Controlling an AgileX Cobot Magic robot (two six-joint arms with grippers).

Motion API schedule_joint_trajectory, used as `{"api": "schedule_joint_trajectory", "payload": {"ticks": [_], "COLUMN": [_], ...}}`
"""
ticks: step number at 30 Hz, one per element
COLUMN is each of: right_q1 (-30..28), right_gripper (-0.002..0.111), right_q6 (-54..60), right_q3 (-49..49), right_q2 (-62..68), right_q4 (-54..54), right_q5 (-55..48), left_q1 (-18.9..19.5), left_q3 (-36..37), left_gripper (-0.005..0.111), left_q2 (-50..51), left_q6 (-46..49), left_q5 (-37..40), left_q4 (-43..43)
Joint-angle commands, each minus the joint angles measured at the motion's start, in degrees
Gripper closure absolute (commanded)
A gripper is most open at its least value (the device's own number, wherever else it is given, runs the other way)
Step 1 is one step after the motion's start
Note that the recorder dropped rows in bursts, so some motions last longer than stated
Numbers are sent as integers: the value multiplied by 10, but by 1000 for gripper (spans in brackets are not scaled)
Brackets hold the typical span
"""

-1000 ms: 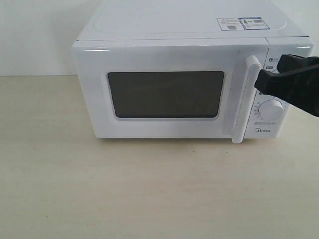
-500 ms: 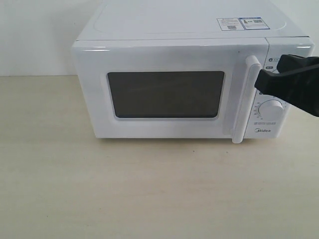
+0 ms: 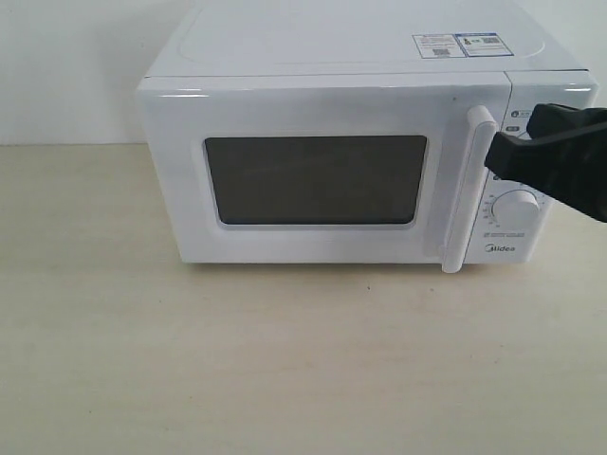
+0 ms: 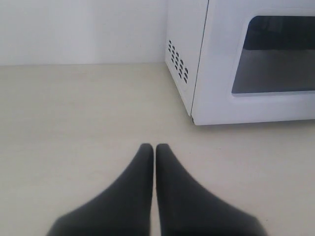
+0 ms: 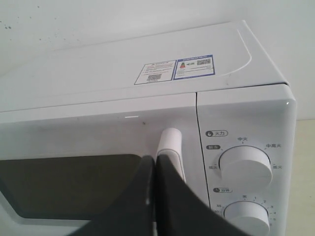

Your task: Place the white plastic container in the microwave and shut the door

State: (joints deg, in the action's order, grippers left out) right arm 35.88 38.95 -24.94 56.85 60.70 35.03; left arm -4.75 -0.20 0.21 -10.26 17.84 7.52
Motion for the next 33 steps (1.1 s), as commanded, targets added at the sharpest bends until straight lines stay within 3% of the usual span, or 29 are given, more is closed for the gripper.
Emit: {"api": "schedule_joint_trajectory", "payload": {"ticks": [1, 13, 20, 33], "right_q1": [-4, -5, -56, -146], "right_gripper": [108, 108, 108, 108], "right_q6": [5, 30, 205, 170], "right_q3": [3, 3, 7, 151], "right_q2": [-2, -98, -234, -492], "right_q4": [3, 8, 115, 115], "right_q5": [3, -12, -134, -138], "left_q1": [1, 1, 1, 1], "left_q3": [2, 2, 2, 2], "left_gripper": [103, 103, 103, 103], "left_q2": [-2, -2, -2, -2], "left_q6": [2, 2, 2, 2], "left_q5": [1, 1, 1, 1], "left_q4": [0, 0, 0, 0]}}
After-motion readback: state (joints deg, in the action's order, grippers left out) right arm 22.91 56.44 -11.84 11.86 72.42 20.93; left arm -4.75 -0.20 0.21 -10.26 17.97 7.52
